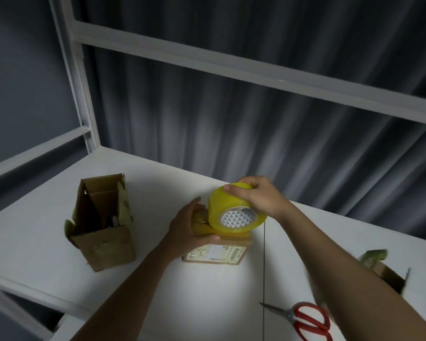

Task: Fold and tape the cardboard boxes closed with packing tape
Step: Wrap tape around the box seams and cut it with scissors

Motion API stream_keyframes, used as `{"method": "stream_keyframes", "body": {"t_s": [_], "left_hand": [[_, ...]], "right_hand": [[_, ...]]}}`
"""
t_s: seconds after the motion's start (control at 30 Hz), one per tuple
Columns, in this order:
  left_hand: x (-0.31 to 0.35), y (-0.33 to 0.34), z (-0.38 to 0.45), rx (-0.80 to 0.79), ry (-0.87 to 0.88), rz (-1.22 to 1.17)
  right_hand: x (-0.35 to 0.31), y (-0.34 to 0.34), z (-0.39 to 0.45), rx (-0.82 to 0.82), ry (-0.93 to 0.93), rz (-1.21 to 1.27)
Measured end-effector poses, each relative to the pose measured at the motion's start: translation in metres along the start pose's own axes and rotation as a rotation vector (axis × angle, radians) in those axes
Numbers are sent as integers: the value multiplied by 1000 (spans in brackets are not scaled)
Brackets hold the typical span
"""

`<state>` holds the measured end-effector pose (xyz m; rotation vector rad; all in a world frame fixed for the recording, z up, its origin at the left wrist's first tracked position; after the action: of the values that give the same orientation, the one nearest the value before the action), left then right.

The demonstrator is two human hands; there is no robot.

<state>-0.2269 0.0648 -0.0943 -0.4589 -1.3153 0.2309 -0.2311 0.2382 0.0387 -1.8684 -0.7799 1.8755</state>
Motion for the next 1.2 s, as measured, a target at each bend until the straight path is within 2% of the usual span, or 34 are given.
{"method": "stream_keyframes", "body": {"t_s": [0.1,0.2,0.3,0.57,0.8,0.87,0.97,1.03,1.2], "left_hand": [[0,-1,0,5,2,4],[4,-1,0,8,-7,29],[11,1,-6,8,-8,29],[8,0,-5,-34,-42,83],[11,2,-6,-91,-2,162],[11,5,-6,-149,-4,256],[17,6,-2,-357,-27,584],[28,9,2,-439,-54,756],[54,50,-1,-248,-150,855]], "right_hand": [[-5,-13,2,2,-8,-292],[-6,-33,-1,61,-8,-825],[16,-32,-4,-8,59,-1049],[40,-19,11,-137,163,-1134],[70,-8,8,-237,244,-1022],[78,-5,7,-237,249,-993],[82,-4,7,-234,249,-985],[82,-4,9,-236,237,-996],[87,0,9,-238,202,-1042]]}}
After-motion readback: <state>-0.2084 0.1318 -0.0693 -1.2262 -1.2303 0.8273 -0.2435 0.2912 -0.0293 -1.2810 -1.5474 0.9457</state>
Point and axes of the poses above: each hand's wrist, its own z-axis towards the middle knuckle, its own y-axis out of the palm, x = y × z, the point moved 6 cm from there along z, towards the middle knuckle, and after that the axes turned 3 degrees about -z, right-handed, at the moved point
